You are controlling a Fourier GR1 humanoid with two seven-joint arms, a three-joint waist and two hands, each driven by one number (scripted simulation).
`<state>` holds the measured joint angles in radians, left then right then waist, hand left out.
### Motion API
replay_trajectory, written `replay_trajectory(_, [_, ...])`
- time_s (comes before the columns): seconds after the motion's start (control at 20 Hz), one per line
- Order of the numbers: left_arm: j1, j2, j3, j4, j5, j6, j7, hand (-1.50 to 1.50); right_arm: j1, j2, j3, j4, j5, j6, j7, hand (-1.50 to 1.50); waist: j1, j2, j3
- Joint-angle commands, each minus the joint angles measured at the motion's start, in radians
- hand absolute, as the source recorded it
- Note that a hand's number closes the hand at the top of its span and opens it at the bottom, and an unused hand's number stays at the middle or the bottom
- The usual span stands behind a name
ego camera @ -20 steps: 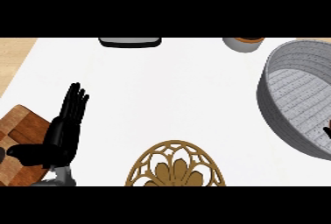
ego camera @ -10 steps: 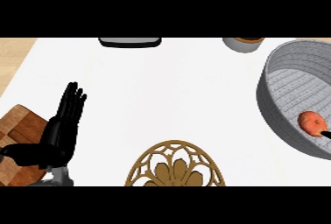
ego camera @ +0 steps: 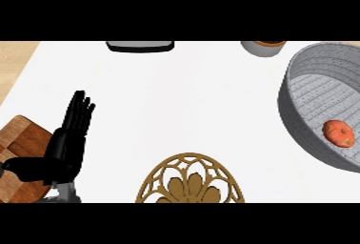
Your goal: Pick the squash from the placemat and place it in the basket
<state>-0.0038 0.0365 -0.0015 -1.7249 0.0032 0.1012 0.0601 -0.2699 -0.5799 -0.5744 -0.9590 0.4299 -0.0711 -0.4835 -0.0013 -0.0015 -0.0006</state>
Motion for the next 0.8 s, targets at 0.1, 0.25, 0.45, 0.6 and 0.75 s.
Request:
replay_trajectory(0.1, [-0.030,0.021,0.037,0.052,0.022,-0.024,-0.023,0.00,0.013,-0.096,-0.089,-0.005,-0.084,0.034,0.029,-1.50,0.000,0.002,0.001])
replay_trajectory(0.25, [0.051,0.001,0.000,0.000,0.006,-0.023,-0.047,0.00,0.020,-0.141,-0.139,-0.020,-0.119,0.045,0.091,-1.50,0.001,0.001,0.001])
replay_trajectory(0.45, [0.033,-0.017,-0.005,0.046,-0.001,-0.016,-0.084,0.00,0.027,-0.176,-0.221,0.120,-0.203,0.080,0.019,-1.50,0.004,0.003,0.001])
replay_trajectory(0.6, [0.021,-0.014,0.000,0.051,-0.013,-0.004,-0.082,0.00,0.071,-0.261,-0.290,0.080,-0.305,0.231,0.057,-1.50,-0.003,0.000,0.001])
replay_trajectory(0.75, [-0.018,-0.002,0.027,0.100,0.011,-0.020,-0.085,0.00,0.100,-0.343,-0.311,0.189,-0.322,0.302,-0.044,-1.50,-0.004,0.002,0.001])
